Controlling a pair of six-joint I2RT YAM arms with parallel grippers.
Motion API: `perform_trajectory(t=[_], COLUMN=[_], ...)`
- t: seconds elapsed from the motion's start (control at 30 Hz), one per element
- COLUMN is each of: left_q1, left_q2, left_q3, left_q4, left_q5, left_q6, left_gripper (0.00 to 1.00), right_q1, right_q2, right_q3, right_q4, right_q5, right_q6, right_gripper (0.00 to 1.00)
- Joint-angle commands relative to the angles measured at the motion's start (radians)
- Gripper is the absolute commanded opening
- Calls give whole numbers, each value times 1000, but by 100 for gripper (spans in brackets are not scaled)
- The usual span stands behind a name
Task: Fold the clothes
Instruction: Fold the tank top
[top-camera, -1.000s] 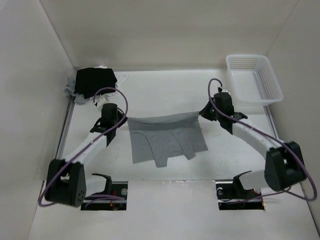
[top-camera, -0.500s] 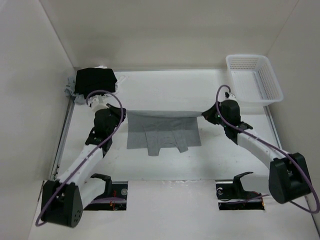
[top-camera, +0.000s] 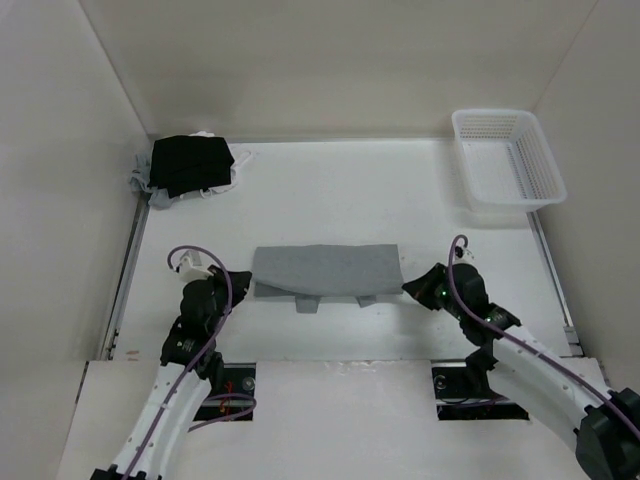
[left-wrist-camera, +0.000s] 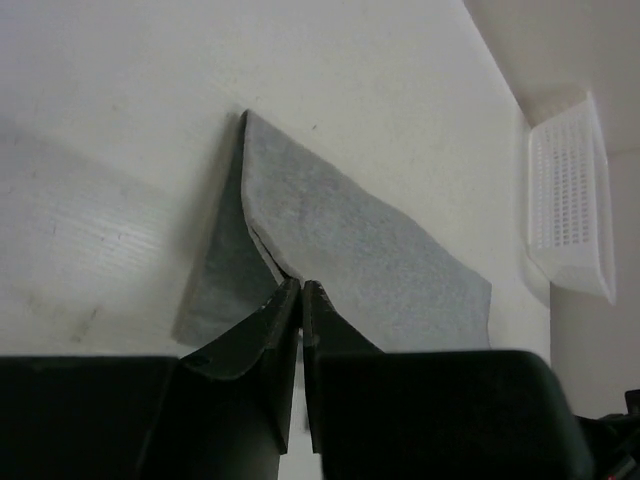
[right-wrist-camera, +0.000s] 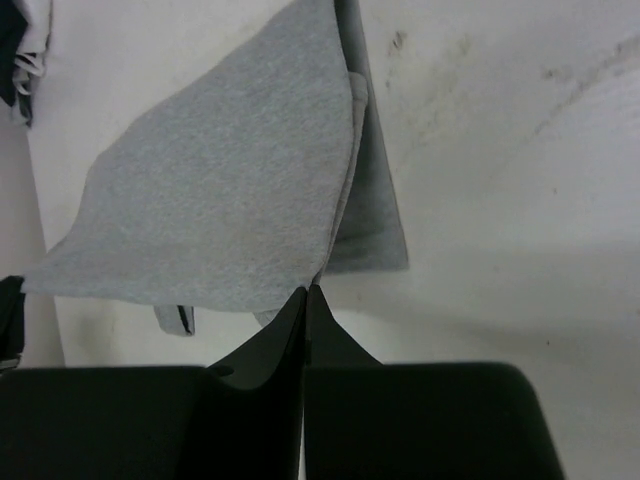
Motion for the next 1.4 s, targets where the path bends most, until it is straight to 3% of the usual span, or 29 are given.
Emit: perform_trajectory(t=[0.0, 0.1, 0.2, 0.3, 0.4, 0.6, 0.7, 0.87, 1.0, 1.13, 1.3, 1.37], left_q1=[-14, -3, 12, 6, -61, -339, -405, -410, -399, -397, -396, -397], left_q2=[-79, -84, -93, -46, 138, 550, 687, 691, 619, 582, 600, 606], left_q3=[-25, -1, 22, 35, 52, 125, 162, 173, 171, 170, 168, 171], left_q4=[-123, -192, -217, -133, 42, 380, 463, 513, 503, 480, 481, 486], left_q5=[7, -41, -96, -105, -94, -217, -248, -237, -240, -242, -234, -228], left_q6=[-65, -73, -64, -50, -70, -81, -79, -73, -48, -36, -39, -39], left_gripper=[6, 14, 27, 28, 28, 28, 28, 28, 28, 28, 28, 28], right_q1=[25, 33, 26, 23, -19, -59, -58, -55, -55, -49, -49, -43], right_q2=[-9, 2, 6, 92, 228, 413, 486, 591, 609, 441, 93, 25], right_q3=[-11, 3, 15, 49, 80, 100, 107, 110, 90, 60, 87, 139], right_q4=[-69, -103, -90, 1, 87, 229, 285, 360, 421, 366, 52, -51], right_q5=[62, 117, 161, 151, 119, 14, -33, -86, -61, 51, 169, 192], right_q6=[104, 103, 84, 3, -52, -30, 1, 50, 92, 87, 12, -35], right_gripper=[0, 10, 36, 55, 59, 57, 51, 33, 10, 1, 0, 0])
